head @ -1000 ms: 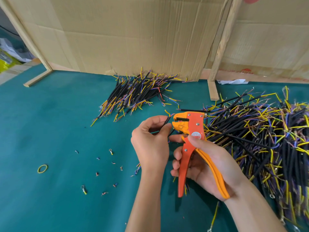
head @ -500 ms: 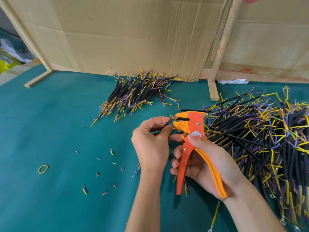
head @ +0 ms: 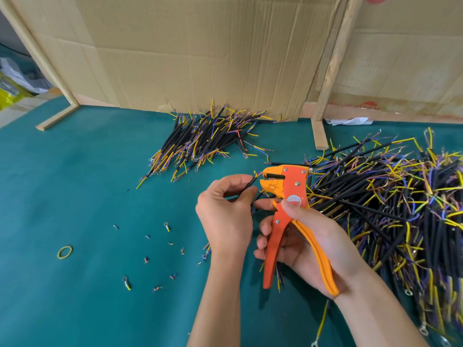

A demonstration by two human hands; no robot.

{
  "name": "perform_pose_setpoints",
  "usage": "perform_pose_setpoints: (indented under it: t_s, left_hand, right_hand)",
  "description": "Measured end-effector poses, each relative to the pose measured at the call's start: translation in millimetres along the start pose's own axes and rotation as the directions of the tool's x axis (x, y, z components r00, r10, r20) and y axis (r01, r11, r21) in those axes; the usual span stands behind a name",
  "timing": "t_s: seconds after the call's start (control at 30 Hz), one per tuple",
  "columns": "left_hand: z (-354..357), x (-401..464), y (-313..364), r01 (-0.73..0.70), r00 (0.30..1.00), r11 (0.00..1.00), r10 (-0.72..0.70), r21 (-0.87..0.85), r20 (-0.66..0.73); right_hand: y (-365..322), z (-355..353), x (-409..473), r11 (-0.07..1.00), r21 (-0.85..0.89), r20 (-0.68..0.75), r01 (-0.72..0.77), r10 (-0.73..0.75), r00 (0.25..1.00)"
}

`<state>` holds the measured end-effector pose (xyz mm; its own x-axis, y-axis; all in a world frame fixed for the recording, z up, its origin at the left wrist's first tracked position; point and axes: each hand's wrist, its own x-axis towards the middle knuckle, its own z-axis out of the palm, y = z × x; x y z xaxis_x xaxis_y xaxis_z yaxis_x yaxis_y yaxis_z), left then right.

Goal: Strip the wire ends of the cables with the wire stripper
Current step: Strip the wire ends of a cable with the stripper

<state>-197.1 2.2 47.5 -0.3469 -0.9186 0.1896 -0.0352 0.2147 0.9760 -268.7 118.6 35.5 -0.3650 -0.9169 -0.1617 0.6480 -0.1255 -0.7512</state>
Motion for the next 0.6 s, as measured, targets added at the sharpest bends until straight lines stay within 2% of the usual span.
perform_pose_setpoints:
  t_s: [0.6]
  left_hand:
    - [-0.6,0.3,-4.8,-0.001,0.996,1.0,0.003,-0.015,0.084]
  right_hand:
    - [-3.6,-2.9,-1.6,0.998,-0.07,-0.024,0.006,-0.008,1.0]
